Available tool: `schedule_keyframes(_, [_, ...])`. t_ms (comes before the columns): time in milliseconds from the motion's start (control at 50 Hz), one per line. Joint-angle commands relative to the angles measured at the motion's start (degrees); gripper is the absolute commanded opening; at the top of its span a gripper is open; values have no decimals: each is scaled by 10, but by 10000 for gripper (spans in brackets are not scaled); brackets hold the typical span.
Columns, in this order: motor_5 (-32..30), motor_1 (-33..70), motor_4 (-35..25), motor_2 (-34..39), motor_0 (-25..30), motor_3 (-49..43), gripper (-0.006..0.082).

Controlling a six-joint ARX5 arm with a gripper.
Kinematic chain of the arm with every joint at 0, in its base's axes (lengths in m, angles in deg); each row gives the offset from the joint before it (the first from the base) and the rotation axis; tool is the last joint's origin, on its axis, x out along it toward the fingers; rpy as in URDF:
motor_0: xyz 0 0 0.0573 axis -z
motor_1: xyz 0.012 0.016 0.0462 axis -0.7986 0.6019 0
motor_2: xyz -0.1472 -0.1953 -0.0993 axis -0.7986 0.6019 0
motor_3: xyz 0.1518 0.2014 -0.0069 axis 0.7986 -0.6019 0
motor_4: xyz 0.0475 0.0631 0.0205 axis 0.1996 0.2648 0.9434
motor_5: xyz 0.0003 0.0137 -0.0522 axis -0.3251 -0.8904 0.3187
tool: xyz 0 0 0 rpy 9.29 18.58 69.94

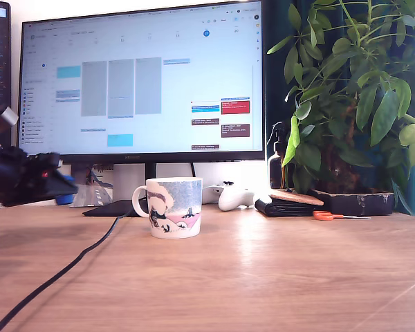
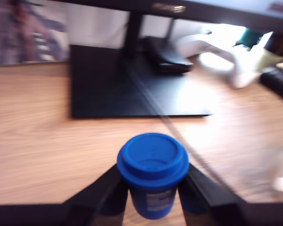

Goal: Pick the blue coffee capsule and place it inside the blue coffee cup

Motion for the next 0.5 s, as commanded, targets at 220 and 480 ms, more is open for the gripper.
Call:
schedule_keyframes(220, [16,-43,-29,-5,73,18,96])
schedule_keyframes(480, [17,-61,-29,-5,124,18,96])
